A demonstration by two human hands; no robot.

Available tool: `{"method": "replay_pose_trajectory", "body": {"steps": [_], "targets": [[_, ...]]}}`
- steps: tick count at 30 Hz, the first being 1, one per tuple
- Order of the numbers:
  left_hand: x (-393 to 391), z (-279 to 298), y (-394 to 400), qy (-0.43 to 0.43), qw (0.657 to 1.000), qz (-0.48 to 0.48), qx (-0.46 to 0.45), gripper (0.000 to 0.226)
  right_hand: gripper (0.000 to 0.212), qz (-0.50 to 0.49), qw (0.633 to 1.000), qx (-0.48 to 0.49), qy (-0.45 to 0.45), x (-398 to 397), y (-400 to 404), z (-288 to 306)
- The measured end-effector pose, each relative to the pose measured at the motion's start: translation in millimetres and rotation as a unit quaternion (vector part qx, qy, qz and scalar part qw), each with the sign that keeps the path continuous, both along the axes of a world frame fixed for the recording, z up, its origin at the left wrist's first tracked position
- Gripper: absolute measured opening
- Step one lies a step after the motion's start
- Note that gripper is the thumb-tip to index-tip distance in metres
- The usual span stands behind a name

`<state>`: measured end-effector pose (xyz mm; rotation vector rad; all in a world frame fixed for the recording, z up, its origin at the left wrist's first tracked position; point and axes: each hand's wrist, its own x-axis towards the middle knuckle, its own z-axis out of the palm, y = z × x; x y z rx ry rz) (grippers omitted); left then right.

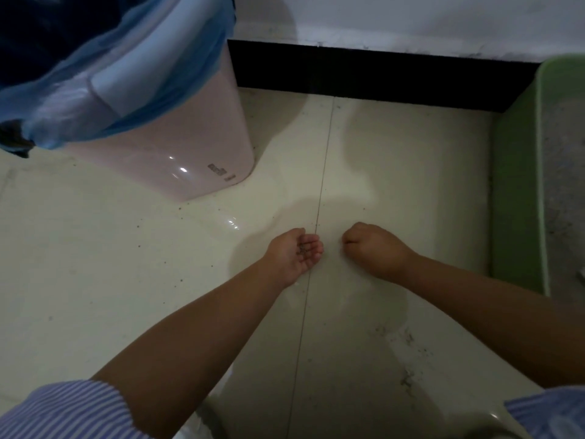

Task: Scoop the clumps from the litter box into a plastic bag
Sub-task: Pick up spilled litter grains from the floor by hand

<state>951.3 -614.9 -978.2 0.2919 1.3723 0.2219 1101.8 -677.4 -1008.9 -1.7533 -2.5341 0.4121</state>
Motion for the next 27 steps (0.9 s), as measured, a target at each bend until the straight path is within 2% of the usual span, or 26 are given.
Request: {"method": "replay_pose_trajectory", "body": {"steps": [3,5,8,11,16,18,20,21,23,27], "targets": [[1,-2,-3,0.0,1.0,-0.01,-0.009,0.04,0.028,0.007,1.0,-0.008,-0.009,15,-1,2],[1,-3,-5,0.001,1.0,-0.012,-0.013,0.04,0.021,-0.019,1.0,-0.02,-0.009,24,-8,0],[1,-4,-6,-0.001,1.0,-0.013,-0.014,0.04,0.024,-0.077,0.997,-0.026,0.011,26,-21,-2],[2,-2,-6,-0.002,1.0,-0.017,-0.013,0.041,0.009,-0.099,0.995,-0.022,0.015,20,-25,-2],[2,0,-6,-0.004,1.0,-0.017,-0.014,0.041,0.039,-0.091,0.993,-0.069,-0.037,16,-23,-2],[2,0,-5,-0.003,1.0,-0.016,-0.015,0.04,0.038,-0.105,0.991,-0.072,-0.05,13,-21,2],[1,0,-5,-0.004,1.0,-0.01,-0.019,0.04,0.022,-0.109,0.991,-0.054,-0.05,11,-20,9],[1,0,-5,-0.005,1.0,-0.007,-0.022,0.04,0.022,-0.106,0.992,-0.029,-0.055,10,-19,11],[2,1,-4,-0.006,1.0,-0.003,-0.025,0.04,0.033,-0.087,0.994,0.024,-0.066,11,-19,6],[3,3,-3,-0.007,1.0,0.007,-0.021,0.04,0.031,-0.085,0.993,-0.02,-0.079,7,-13,5]]}}
